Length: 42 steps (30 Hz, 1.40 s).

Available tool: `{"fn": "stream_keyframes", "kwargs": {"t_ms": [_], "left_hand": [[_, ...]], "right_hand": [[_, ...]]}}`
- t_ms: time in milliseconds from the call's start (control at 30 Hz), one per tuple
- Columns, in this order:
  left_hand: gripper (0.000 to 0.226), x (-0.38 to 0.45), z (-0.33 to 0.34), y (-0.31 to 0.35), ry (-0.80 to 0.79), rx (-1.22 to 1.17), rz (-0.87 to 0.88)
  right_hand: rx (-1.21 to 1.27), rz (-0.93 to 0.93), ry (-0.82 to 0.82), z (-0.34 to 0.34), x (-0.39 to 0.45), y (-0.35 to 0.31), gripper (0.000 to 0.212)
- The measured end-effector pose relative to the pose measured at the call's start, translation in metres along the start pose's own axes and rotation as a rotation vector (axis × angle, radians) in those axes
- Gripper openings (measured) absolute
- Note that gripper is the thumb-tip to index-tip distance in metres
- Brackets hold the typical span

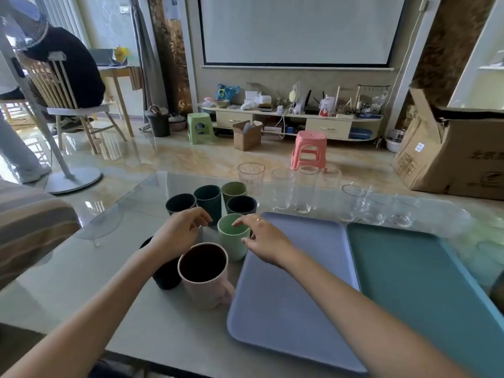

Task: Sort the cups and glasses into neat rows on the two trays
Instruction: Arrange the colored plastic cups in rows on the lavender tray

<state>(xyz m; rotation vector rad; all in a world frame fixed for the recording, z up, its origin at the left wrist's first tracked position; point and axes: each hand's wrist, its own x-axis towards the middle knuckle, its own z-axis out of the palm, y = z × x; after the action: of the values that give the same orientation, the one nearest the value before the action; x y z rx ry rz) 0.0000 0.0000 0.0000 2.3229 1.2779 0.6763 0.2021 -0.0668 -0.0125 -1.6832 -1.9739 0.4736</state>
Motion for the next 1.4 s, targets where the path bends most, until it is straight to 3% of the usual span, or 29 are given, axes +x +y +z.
{"fn": "stream_keyframes", "kwargs": {"t_ms": [133,233,367,600,700,800,967,1133,1400], "left_hand": [[0.043,-0.006,-0.013,-0.029,-0.011,0.117,-0.086],[0.032,-0.002,-0.019,-0.041,-0.074,0.235,-0.128],[0.017,0.009,-0.022,-0.045,-0.174,0.226,-0.098],[0.007,0.020,-0.011,-0.047,-0.278,0.274,-0.108],[0.023,0.020,-0.010,-0.044,-0.331,0.312,-0.135],[0.013,0.021,-0.014,-0.039,-0.312,0.333,-0.134],[0.040,0.026,-0.025,-0.033,-0.364,0.246,-0.184],[0.055,0.028,-0.033,-0.053,-0.461,0.295,-0.190],[0.037,0.033,-0.017,-0.048,-0.420,0.411,-0.154]], "right_hand": [[-0.219,0.075,-0.088,0.014,0.012,-0.006,0.034],[-0.320,0.098,-0.107,0.023,0.019,-0.001,0.022],[-0.308,0.073,-0.055,0.028,0.020,0.003,0.006],[-0.248,-0.049,0.042,-0.017,-0.003,0.002,0.004],[-0.241,-0.001,0.123,-0.053,-0.005,0.019,0.006],[-0.266,0.130,0.159,-0.070,0.006,0.048,0.007],[-0.267,0.291,0.098,-0.050,0.038,0.089,0.015],[-0.314,0.307,0.086,-0.026,0.055,0.097,0.010],[-0.285,0.257,0.084,-0.017,0.058,0.097,0.007]]}}
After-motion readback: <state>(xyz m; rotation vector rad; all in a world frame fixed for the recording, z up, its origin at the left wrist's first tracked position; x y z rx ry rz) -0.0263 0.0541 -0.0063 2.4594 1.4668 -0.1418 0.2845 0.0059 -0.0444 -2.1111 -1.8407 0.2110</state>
